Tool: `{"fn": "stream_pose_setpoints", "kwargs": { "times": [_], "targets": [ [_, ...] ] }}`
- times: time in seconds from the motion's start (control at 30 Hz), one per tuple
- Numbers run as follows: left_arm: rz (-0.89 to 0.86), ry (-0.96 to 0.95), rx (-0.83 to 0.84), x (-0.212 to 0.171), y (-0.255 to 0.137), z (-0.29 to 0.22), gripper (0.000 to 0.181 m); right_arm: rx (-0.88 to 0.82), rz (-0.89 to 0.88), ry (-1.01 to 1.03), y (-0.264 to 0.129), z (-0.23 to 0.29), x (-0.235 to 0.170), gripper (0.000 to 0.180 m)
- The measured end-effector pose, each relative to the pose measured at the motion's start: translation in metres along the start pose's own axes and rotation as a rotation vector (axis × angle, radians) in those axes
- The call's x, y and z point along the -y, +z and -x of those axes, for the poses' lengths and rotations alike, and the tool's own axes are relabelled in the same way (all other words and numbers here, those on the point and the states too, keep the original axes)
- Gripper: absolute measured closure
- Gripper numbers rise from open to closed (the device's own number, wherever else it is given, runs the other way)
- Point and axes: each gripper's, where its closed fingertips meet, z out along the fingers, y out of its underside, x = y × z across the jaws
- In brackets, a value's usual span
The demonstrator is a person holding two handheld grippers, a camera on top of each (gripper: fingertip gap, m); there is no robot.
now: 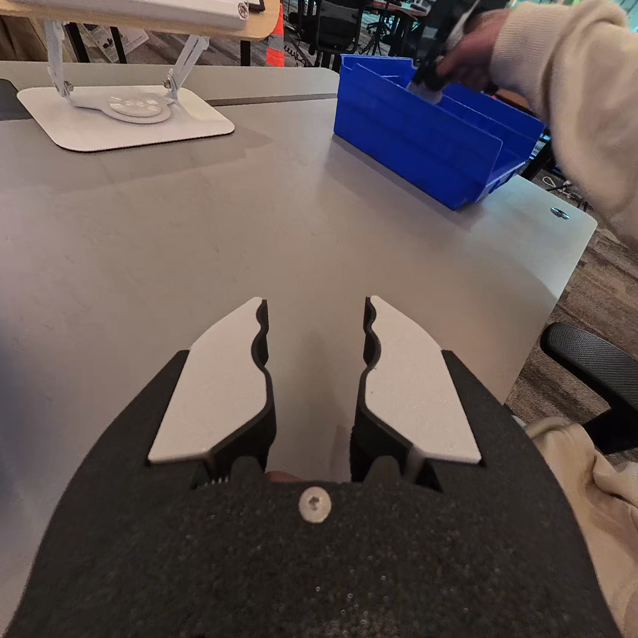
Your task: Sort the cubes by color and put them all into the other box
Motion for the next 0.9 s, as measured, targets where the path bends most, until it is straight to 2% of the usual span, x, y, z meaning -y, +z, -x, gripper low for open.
{"fn": "stream_pose_setpoints", "kwargs": {
  "times": [0.17,0.3,0.4,0.47,0.57,0.67,0.73,0.8,0.9],
  "targets": [
    [0.008,0.015,0.009,-0.002,-0.002,0.001,0.128,-0.093,0.233,-0.034,0.042,-0.015,-0.007,0.157],
    [0.018,0.005,-0.006,-0.007,-0.005,-0.001,0.127,-0.120,0.278,-0.078,0.052,-0.017,-0.011,0.149],
    [0.019,0.003,-0.008,-0.008,-0.006,-0.001,0.127,-0.115,0.233,-0.088,0.043,-0.016,-0.007,0.144],
    [0.011,0.005,-0.002,-0.006,-0.008,-0.001,0.127,-0.137,0.121,-0.077,0.017,-0.018,0.005,0.143],
    [-0.006,0.008,0.026,-0.003,-0.010,0.003,0.127,-0.089,-0.238,-0.045,-0.061,0.010,0.033,0.141],
    [-0.022,0.015,0.075,-0.001,-0.010,0.012,0.127,0.109,-0.732,0.004,-0.170,0.088,0.044,0.142],
    [-0.032,0.019,0.114,0.001,-0.010,0.018,0.127,0.312,-0.963,0.010,-0.225,0.156,0.027,0.143],
    [-0.052,0.020,0.149,0.006,-0.012,0.022,0.127,0.453,-1.087,0.034,-0.248,0.215,0.006,0.144],
    [-0.088,0.017,0.202,0.013,-0.017,0.028,0.127,0.567,-1.147,0.078,-0.238,0.292,-0.020,0.143]
  ]
}}
